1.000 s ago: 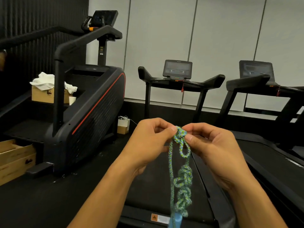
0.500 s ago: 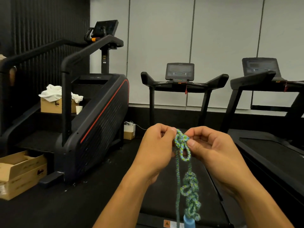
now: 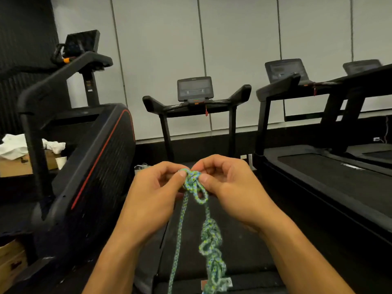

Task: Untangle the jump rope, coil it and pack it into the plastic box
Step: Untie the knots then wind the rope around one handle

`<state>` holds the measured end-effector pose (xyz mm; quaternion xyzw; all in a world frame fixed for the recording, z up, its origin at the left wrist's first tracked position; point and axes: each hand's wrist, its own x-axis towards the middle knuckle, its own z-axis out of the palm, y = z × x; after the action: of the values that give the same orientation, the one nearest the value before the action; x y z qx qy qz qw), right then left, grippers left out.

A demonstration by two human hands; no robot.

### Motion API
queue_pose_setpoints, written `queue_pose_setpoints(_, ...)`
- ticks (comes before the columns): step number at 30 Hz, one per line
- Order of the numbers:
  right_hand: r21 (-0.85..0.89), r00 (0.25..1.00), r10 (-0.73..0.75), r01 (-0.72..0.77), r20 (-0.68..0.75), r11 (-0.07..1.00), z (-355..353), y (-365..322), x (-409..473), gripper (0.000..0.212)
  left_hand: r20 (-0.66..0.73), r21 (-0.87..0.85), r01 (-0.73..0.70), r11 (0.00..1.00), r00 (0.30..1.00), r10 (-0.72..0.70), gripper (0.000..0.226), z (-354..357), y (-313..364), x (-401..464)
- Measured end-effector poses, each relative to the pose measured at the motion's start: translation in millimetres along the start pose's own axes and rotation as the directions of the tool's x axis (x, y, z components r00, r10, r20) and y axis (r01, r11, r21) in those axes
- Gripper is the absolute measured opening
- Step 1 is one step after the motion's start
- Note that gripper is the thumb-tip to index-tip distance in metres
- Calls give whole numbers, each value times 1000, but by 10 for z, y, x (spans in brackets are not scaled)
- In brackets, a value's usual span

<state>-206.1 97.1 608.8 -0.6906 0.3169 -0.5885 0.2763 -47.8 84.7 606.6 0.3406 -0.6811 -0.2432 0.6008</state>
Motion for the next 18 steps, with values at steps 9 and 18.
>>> queue_pose_setpoints(9,74,1000,26,-26,0,997,-39,-39,-29,17,-243,-77,20,997,969,-39,16,197,-20,45)
queue_pose_setpoints(18,59,999,16,-13,-37,998,-82,10,-18,27,27,28,-17,999,999,17,23,15,33,-15)
